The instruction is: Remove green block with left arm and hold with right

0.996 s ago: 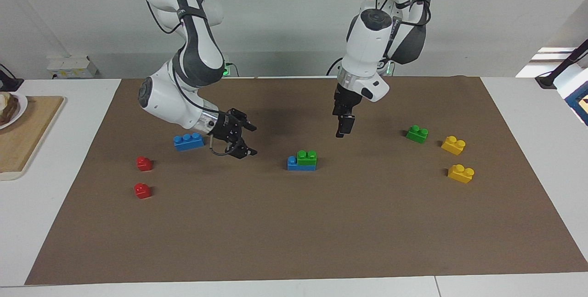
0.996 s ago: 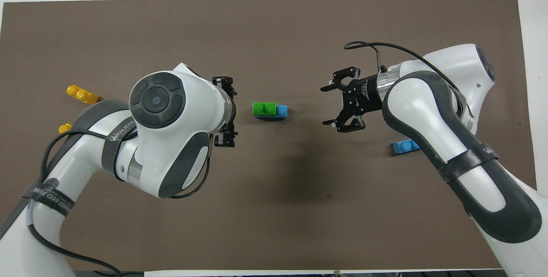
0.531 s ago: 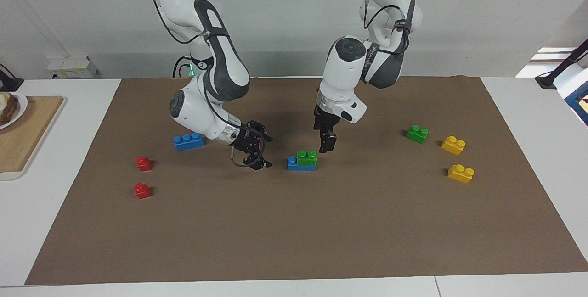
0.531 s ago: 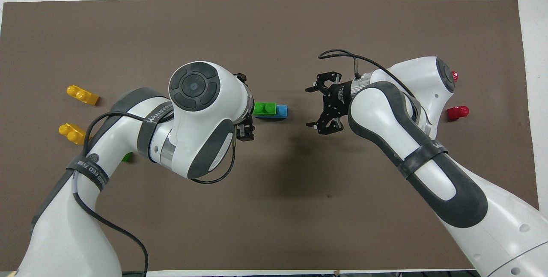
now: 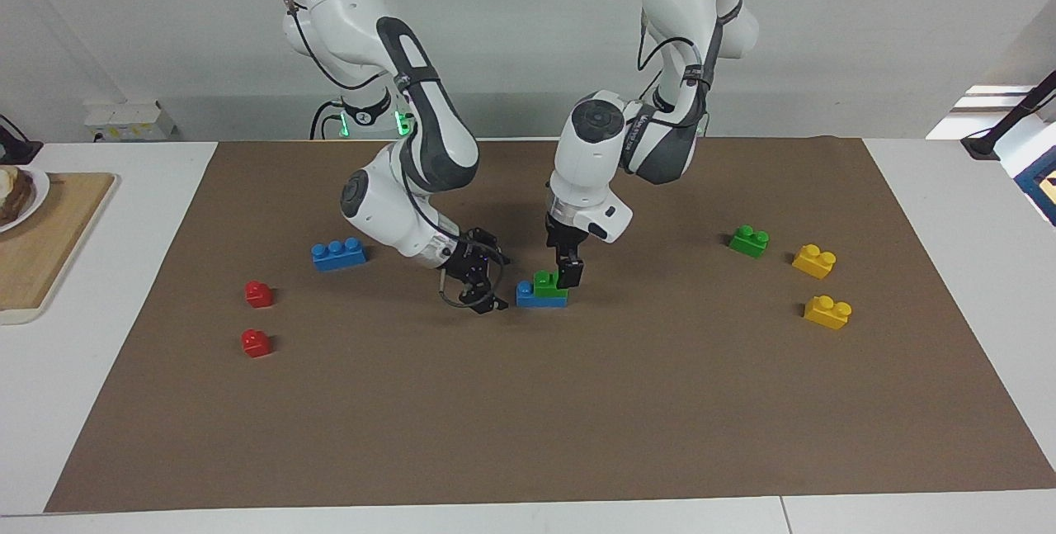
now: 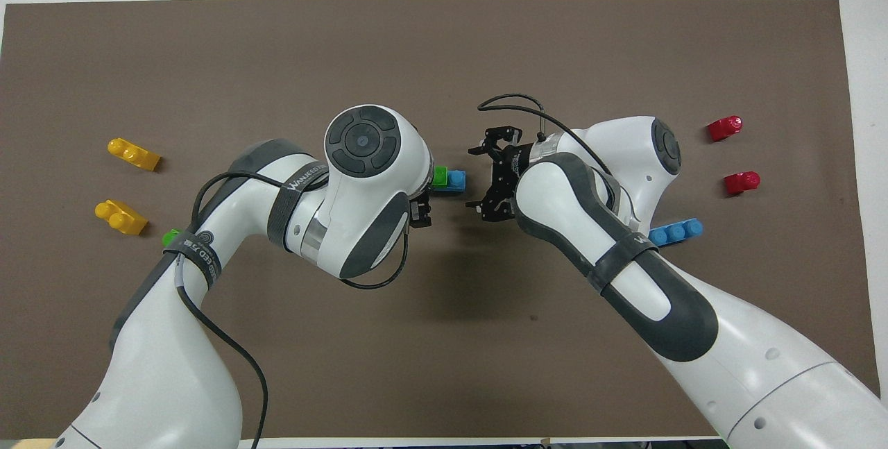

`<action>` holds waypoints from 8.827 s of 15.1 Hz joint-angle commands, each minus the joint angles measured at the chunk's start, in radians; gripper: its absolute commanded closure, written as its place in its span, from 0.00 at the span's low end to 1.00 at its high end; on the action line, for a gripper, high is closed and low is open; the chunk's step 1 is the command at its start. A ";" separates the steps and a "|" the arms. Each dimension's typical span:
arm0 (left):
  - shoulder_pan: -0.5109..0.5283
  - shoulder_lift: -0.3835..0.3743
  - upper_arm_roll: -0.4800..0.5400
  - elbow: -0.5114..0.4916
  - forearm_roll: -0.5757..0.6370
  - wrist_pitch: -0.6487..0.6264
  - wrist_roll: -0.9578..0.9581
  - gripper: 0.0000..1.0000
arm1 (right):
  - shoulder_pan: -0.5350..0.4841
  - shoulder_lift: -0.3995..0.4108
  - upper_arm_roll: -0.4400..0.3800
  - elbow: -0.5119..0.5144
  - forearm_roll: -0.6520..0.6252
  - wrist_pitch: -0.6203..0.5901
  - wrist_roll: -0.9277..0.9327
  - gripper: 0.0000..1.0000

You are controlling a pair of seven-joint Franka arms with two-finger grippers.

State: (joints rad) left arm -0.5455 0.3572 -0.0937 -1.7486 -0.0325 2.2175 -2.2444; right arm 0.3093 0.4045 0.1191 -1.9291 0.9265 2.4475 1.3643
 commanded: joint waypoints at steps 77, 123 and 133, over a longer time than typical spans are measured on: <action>0.595 -0.161 0.009 -0.287 -0.024 0.040 1.273 1.00 | -0.555 0.057 -0.018 0.136 -0.236 -0.409 -0.424 1.00; 0.585 -0.417 0.008 -0.043 0.031 -0.437 2.154 0.00 | -0.527 -0.266 -0.010 0.300 -0.702 -0.619 -0.890 0.05; 0.584 -0.457 0.009 -0.052 0.029 -0.499 2.281 0.00 | -0.523 -0.403 -0.003 0.384 -0.848 -0.909 -1.323 0.01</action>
State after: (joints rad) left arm 0.0434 -0.0793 -0.0918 -1.7819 -0.0198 1.7308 0.0028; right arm -0.2138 0.0144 0.1098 -1.5490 0.1314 1.5779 0.1192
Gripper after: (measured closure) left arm 0.000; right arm 0.018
